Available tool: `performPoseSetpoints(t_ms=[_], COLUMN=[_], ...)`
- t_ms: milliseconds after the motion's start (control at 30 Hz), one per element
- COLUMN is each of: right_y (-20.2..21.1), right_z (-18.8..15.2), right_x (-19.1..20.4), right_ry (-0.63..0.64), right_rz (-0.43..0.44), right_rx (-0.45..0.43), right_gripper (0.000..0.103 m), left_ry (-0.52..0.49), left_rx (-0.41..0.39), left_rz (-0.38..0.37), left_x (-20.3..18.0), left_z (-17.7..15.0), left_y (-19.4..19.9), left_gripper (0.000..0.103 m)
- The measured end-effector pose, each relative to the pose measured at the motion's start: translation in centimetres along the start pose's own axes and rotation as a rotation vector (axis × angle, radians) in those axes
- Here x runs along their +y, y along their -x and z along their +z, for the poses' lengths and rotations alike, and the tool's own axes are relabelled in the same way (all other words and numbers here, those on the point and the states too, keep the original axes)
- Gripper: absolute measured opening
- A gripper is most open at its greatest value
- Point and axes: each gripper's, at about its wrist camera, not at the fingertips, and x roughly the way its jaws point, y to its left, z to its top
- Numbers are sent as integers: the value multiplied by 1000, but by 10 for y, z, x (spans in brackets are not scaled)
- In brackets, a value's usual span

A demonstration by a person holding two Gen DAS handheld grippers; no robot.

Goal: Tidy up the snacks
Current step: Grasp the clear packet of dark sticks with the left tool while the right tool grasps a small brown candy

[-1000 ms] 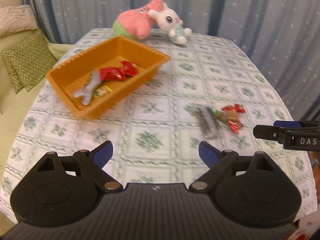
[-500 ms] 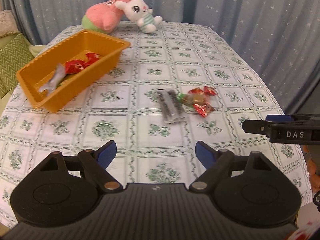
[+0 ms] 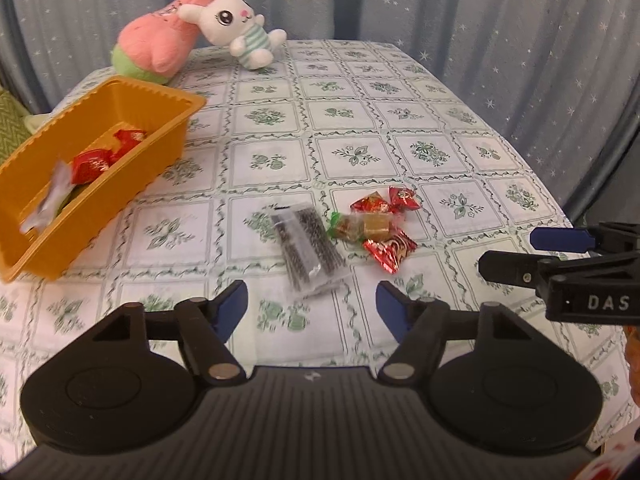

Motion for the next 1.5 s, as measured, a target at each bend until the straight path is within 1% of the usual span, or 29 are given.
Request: performPoseSetpoints(t_ms=[167, 233, 467, 567, 800, 1033, 1133, 1300, 1500], right_y=[-12, -14, -23, -27, -34, -39, -42, -50, -67], right_z=[7, 10, 16, 18, 21, 24, 25, 27, 30], right_x=[0, 0, -4, -6, -6, -3, 0, 10, 25], right_ry=[-17, -28, -50, -58, -53, -28, 0, 95, 235], right_rz=[-19, -26, -45, -50, -50, -39, -26, 6, 49], right_rx=[-3, -2, 2, 6, 17, 23, 25, 23, 44], right_gripper=[76, 74, 70, 69, 68, 67, 67, 64, 49], left_ry=[-32, -41, -60, -61, -64, -71, -70, -54, -5], left_rx=[17, 25, 50, 61, 78, 80, 81, 84, 87], left_rz=[-24, -30, -27, -28, -29, -27, -30, -13, 23], left_x=[0, 2, 7, 8, 8, 9, 12, 25, 49], left_z=[12, 15, 25, 28, 30, 29, 29, 25, 15], left_y=[-21, -30, -56, -67, -80, -84, -84, -77, -65], left_gripper=[65, 63, 62, 58, 55, 40, 36, 35, 35])
